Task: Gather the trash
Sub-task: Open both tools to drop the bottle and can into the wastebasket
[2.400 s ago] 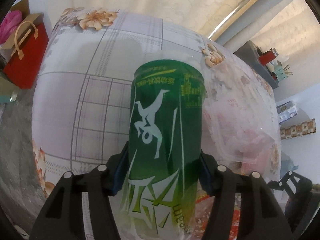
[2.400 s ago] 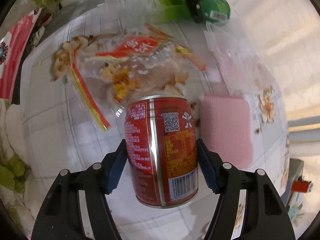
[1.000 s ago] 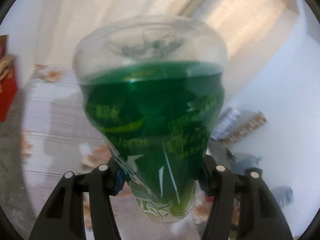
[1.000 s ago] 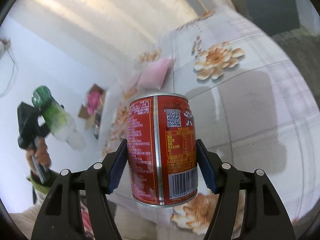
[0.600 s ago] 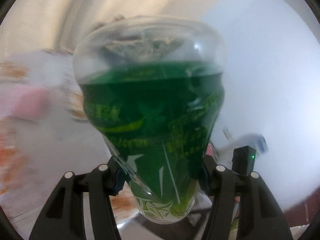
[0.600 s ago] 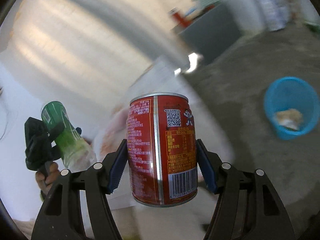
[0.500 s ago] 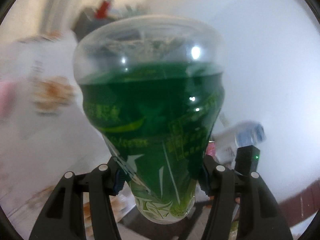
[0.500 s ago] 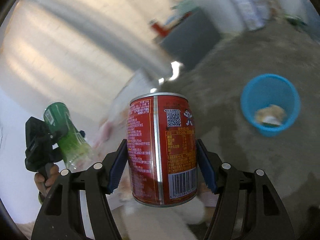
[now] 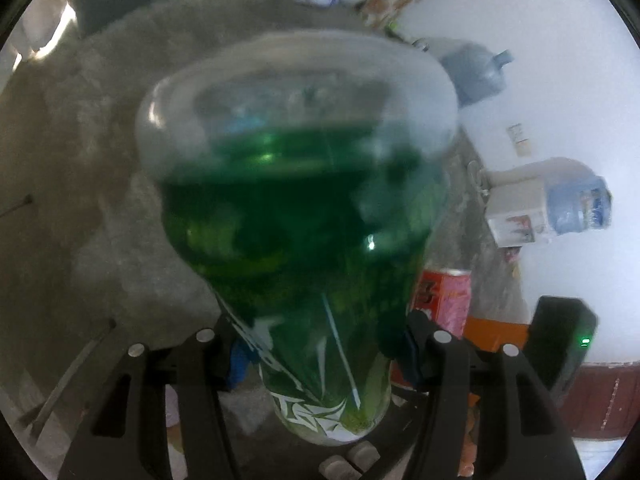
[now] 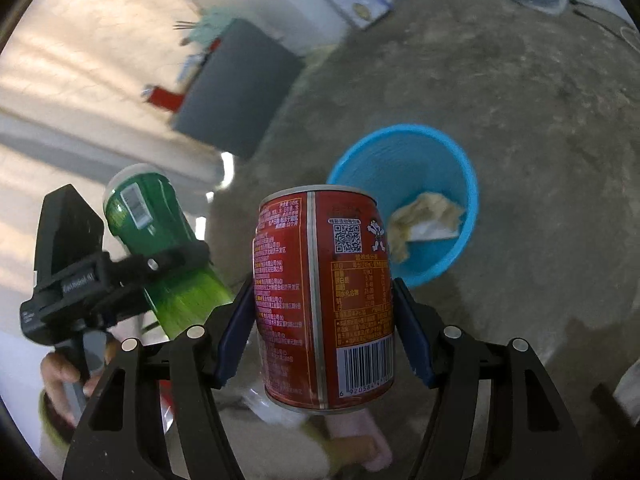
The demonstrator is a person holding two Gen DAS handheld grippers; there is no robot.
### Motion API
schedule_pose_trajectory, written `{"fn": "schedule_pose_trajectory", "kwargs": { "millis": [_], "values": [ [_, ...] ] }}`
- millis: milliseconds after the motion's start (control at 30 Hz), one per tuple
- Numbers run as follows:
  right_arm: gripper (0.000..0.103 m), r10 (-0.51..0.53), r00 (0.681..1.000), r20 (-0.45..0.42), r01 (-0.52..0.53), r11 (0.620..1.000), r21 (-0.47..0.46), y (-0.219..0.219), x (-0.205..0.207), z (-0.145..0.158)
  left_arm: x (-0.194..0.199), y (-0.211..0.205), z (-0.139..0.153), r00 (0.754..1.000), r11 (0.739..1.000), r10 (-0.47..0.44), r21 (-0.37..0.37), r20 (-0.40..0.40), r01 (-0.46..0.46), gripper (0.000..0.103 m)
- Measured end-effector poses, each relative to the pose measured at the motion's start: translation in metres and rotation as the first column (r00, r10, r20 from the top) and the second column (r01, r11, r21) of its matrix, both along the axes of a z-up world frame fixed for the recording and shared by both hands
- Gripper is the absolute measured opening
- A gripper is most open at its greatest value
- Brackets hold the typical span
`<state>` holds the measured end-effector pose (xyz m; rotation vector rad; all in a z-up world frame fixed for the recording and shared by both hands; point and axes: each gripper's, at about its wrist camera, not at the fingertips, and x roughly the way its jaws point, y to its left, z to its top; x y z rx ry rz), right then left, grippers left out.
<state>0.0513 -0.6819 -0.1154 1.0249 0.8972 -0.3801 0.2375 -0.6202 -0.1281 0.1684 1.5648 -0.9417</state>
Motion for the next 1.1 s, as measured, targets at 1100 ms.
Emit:
{"fn": "schedule_pose_trajectory", "kwargs": {
  "millis": [1100],
  "values": [
    [0.089, 0.104, 0.976, -0.191, -0.172, 0.904, -0.392, 0.149, -0.024, 0.042, -0.056, 0.363, 0.152, 0.848, 0.852, 0.436, -0.439, 0.3, -0.283, 0.088]
  ]
}}
